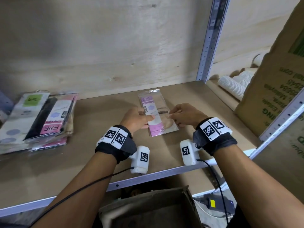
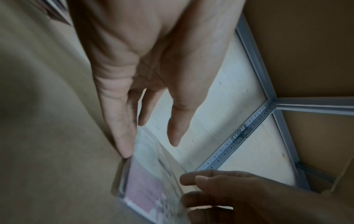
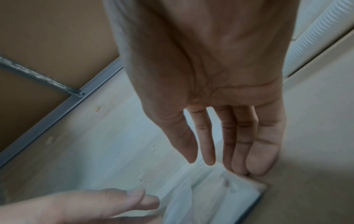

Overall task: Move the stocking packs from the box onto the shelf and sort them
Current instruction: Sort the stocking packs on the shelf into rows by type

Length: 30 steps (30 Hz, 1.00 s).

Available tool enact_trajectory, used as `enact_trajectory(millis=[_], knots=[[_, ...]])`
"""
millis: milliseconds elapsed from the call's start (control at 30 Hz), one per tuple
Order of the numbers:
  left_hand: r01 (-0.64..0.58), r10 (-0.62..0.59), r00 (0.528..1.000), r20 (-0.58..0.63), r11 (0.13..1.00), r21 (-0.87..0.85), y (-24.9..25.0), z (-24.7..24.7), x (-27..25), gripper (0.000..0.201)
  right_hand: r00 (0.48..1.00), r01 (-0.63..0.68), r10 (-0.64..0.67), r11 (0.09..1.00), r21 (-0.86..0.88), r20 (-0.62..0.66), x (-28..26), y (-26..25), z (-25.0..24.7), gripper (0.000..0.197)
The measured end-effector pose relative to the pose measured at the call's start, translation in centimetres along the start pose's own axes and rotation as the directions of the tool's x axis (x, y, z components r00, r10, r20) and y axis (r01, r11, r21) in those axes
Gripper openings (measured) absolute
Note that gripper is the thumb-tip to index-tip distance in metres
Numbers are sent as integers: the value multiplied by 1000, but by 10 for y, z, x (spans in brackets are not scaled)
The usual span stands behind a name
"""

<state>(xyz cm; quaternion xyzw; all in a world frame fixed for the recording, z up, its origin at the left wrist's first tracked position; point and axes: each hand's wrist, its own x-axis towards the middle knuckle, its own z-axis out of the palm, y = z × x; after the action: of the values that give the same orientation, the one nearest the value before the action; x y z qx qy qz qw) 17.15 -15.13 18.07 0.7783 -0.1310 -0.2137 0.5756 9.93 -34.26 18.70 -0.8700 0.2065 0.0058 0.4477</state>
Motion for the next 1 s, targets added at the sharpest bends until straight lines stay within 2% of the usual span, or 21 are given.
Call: enact_trajectory(millis=[133,300,500,600,667,767,833,1000], knots=[[-5,7,1000,31,998,-60,6,16,11,22,999,2,-3,1000,-29,-37,5,7,-15,10],[12,-10,994,113,1000,-18,28,45,26,27,996,-38,35,999,-36,-87,9,20,-38,12],[65,-64,984,168,998,-4,50,83,43,14,981,-122,104,988,-99,-166,15,39,-65,16],[76,-72,982,174,997,-18,56,102,50,29,968,-153,131,984,-89,-213,17,45,-76,17],[86,-80,981,176,996,-30,60,111,53,32,962,-160,138,984,-77,-238,18,46,-80,17],[78,-74,985,159,997,-19,64,124,59,28,954,-165,138,983,-84,-265,19,48,-84,9],[61,-62,988,140,998,6,65,130,61,13,953,-156,129,984,-81,-273,20,50,-86,2],[87,-82,984,158,996,-25,67,131,61,15,956,-148,121,985,-84,-265,17,53,-89,10]])
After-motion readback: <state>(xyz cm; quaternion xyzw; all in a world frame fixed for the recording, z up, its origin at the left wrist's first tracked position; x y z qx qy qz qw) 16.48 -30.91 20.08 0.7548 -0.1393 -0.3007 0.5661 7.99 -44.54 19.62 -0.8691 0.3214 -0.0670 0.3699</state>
